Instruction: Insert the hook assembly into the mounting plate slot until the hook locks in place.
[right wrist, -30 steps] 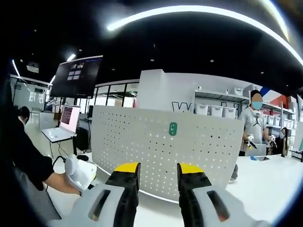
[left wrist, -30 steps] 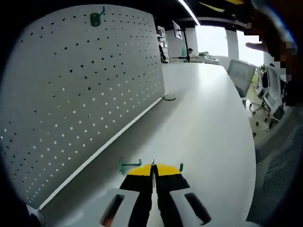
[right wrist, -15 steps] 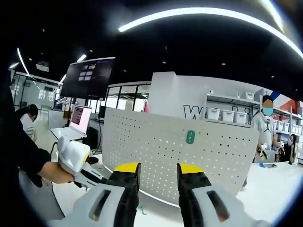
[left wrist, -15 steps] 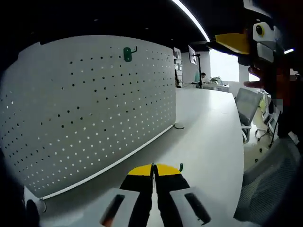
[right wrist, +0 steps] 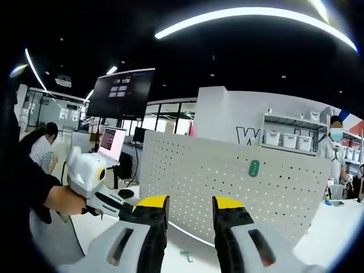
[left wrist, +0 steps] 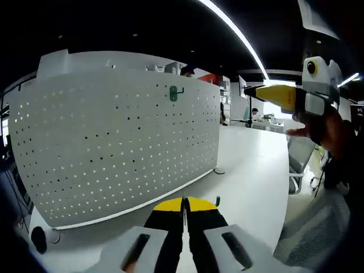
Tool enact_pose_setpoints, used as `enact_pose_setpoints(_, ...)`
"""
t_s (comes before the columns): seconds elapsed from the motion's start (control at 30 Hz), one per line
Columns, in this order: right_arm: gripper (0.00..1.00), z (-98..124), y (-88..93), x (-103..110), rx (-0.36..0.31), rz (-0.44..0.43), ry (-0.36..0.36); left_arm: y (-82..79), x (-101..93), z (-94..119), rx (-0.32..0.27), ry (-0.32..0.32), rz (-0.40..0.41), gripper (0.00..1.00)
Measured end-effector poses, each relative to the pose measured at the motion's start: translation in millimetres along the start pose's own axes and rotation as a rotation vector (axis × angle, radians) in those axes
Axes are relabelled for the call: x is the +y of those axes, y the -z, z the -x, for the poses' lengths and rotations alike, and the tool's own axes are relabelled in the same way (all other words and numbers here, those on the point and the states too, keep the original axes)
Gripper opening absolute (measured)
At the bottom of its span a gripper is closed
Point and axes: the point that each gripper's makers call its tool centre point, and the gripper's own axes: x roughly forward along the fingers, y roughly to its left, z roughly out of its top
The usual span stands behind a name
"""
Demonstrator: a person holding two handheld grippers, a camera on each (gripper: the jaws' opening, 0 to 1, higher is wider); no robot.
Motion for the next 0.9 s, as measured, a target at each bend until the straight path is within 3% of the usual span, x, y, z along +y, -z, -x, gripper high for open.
enact_pose_setpoints(0.9,0.26,5,17.7,23,0.040,-0.027,-0.046,-27.1,-2.5,17,-0.094,0.002,0.059,0.01)
